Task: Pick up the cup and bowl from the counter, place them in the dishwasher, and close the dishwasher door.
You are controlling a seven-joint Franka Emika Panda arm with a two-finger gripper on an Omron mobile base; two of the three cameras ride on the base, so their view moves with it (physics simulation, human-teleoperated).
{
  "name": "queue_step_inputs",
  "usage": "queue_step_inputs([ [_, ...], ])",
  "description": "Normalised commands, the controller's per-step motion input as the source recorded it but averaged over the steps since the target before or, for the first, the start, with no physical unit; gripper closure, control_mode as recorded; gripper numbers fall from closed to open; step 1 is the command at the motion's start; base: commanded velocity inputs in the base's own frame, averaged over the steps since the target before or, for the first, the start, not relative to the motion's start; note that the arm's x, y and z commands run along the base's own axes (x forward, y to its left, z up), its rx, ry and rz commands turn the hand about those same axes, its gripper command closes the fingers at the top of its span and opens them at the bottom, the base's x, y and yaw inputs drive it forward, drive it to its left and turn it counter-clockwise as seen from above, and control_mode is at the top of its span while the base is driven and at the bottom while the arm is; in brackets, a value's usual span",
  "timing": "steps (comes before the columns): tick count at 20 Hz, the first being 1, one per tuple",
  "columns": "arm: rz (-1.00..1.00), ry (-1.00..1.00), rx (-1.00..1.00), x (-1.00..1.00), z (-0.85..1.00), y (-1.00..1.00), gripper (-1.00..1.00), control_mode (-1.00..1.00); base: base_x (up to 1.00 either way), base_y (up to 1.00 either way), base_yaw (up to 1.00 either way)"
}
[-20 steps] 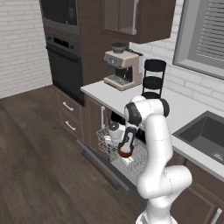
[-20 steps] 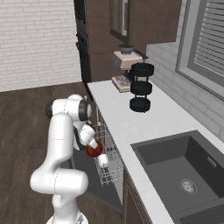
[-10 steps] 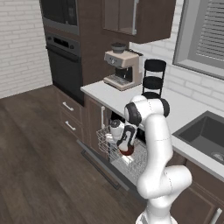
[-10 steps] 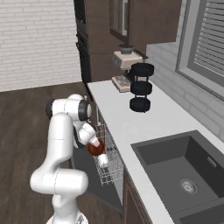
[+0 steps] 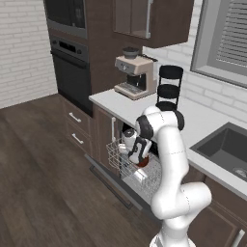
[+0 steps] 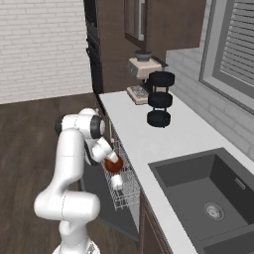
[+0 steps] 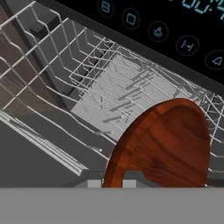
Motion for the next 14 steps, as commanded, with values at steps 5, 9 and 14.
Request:
queue_step_inputs([
  [5, 0.04, 0.01, 0.0, 0.26, -0.48, -0.19, 1.0, -1.0, 0.0, 0.0, 0.0],
  [9, 0.05, 0.0, 0.0, 0.16, -0.39, -0.1, 1.0, -1.0, 0.0, 0.0, 0.0],
  [14, 0.06, 0.0, 0.0, 0.04, -0.2, -0.01, 1.0, -1.0, 0.0, 0.0, 0.0],
])
